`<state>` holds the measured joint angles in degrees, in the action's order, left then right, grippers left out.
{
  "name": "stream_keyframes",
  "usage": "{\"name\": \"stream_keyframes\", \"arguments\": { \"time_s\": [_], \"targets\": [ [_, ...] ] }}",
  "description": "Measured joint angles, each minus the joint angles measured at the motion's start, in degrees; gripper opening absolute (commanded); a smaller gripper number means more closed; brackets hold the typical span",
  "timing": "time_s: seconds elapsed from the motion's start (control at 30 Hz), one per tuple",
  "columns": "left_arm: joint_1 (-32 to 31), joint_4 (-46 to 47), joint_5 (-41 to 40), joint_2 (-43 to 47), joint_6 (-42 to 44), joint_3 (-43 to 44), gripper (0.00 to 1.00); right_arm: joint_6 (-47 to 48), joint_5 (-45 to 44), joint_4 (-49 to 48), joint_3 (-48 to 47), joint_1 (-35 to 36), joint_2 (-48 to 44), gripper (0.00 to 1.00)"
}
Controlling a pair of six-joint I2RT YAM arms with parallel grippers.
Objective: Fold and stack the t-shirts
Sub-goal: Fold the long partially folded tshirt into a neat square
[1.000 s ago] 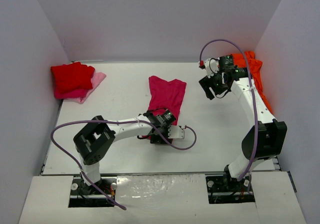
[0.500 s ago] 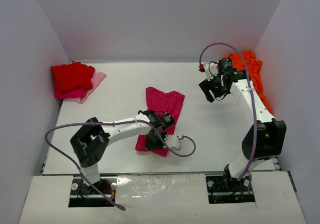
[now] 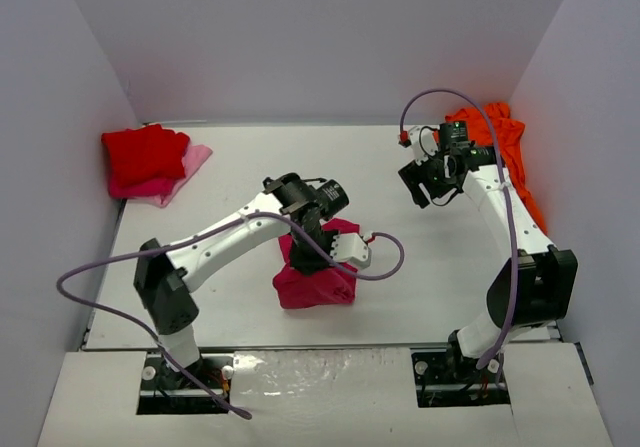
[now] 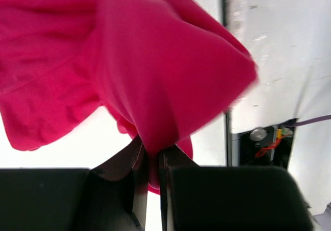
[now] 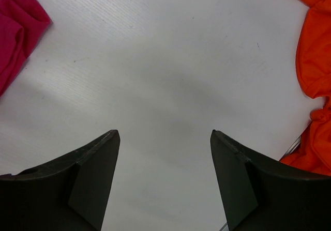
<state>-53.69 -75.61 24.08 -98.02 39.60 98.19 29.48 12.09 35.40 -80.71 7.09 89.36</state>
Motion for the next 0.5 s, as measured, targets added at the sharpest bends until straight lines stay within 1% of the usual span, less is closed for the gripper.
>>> {"name": "stream_keyframes", "arguments": {
  "time_s": [0.17,0.3,0.37,0.5],
  "targets": [
    [5.3,0.57,-1.78,-13.28,2.29,4.41,0.0,0.49,0.09,-0.29,2.27,0.0,-0.94,0.68],
    [7.98,0.09,-2.19,-23.41,3.96,10.81,0.0,0.87,0.02,-0.49,3.28,-0.12,-1.74,0.68],
    [8.35,0.38,-2.34,-26.56,4.74,14.04,0.0,1.09,-0.09,-0.52,3.53,-0.32,-1.85,0.68],
    [8.69,0.25,-2.35,-28.72,6.19,18.43,0.0,1.73,-0.14,-0.87,4.26,-0.88,-1.85,0.68]
  ]
}}
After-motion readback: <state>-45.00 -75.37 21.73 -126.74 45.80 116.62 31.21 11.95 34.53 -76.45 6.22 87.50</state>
